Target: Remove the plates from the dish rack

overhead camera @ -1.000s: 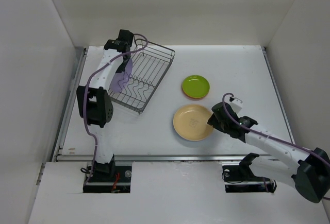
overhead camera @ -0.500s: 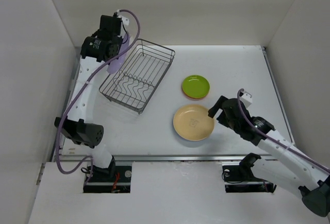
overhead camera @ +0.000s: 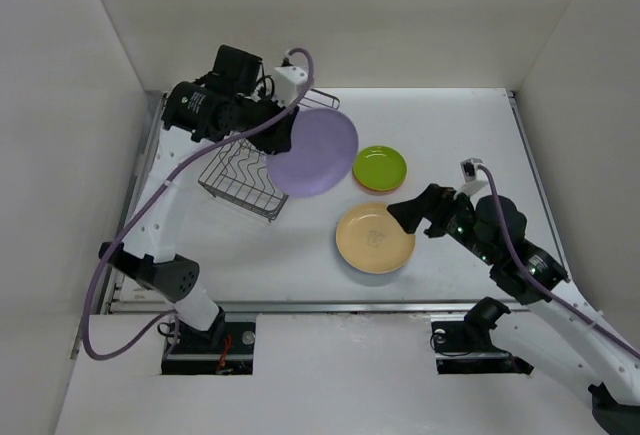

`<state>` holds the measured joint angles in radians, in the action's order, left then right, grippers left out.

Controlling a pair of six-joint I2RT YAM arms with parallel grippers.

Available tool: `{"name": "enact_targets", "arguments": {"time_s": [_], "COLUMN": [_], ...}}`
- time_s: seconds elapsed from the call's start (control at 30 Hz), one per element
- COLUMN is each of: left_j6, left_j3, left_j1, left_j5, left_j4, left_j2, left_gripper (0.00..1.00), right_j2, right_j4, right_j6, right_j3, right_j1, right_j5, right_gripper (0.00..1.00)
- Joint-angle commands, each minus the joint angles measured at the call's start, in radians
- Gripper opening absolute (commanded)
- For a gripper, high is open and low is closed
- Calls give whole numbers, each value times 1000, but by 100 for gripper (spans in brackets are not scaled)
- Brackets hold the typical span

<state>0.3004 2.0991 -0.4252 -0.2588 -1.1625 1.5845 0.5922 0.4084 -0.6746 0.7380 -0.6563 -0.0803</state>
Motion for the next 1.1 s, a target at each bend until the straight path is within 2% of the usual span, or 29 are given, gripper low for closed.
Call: {"name": "enact_targets", "arguments": {"time_s": [0.0,0.07,0.3,0.47,0.5,0.53,0.63,0.67,0.73,0.77,0.87,0.9,0.93,1.07], "left_j6": [78,117,213,264,264,264,273,273,252,211,85,22,-1,-105], "left_j3": [38,49,49,38,23,12,12,12,21,21,-37,-47,-47,-24], "left_j1": [-26,-35,-69,-110,-110,-119,-130,-139,-139,-139,-139,-139,-139,-139], "left_j5": [-325,-431,-586,-645,-645,-645,-645,-636,-611,-553,-404,-310,-268,-78], "left_j4": [-155,-186,-302,-345,-345,-354,-379,-379,-364,-349,-206,-175,-133,-76], "left_j2": [55,83,152,190,190,201,227,238,238,247,247,238,238,229], "left_gripper": [0,0,0,0,0,0,0,0,0,10,47,76,99,99], "right_j2": [56,95,149,149,159,159,170,170,147,137,91,81,81,60], "right_j4": [-175,-207,-302,-373,-384,-384,-384,-373,-346,-329,-236,-203,-169,33], "right_j6": [81,92,89,56,46,46,37,23,3,-28,-95,-108,-123,-235], "right_j3": [35,35,-3,-49,-49,-49,-49,-60,-69,-69,-80,-80,-80,-80], "right_j1": [-8,-8,-17,-17,-17,-17,-17,-17,-17,-17,-17,-17,-17,-17], "right_j5": [131,131,149,148,148,148,148,137,102,82,-10,-33,-76,-180], "right_gripper": [100,100,97,86,82,71,46,24,4,0,0,0,0,0]}}
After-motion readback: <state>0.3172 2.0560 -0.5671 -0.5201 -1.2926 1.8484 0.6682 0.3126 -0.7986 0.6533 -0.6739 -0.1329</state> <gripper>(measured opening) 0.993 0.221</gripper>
